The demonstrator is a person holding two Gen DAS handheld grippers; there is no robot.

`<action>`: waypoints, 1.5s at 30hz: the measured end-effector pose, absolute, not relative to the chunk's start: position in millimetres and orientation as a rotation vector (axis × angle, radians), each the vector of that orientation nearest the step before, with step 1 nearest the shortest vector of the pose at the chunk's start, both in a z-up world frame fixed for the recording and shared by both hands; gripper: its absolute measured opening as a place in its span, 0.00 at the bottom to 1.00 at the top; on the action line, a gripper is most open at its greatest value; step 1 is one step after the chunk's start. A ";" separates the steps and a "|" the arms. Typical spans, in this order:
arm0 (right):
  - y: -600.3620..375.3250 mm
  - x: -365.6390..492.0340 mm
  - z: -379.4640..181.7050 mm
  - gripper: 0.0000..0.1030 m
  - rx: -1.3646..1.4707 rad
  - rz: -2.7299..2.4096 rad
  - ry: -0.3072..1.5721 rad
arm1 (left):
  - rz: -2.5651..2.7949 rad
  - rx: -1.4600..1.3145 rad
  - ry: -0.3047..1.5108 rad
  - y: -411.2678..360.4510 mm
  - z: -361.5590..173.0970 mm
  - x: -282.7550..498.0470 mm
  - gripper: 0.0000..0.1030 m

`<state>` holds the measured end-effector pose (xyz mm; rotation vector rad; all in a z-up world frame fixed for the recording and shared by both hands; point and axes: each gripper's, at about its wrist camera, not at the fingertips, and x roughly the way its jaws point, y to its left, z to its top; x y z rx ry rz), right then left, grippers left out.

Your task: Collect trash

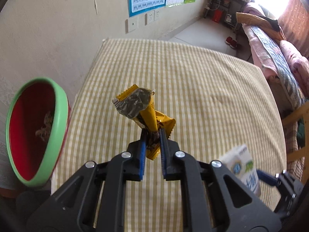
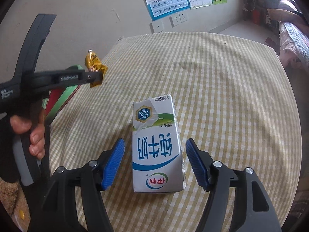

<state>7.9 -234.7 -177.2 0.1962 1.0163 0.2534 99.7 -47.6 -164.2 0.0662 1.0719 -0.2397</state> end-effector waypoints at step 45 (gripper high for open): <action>-220.5 13.6 -165.3 0.56 0.196 0.226 1.001 | -0.208 0.018 1.028 -18.4 -156.4 67.6 0.00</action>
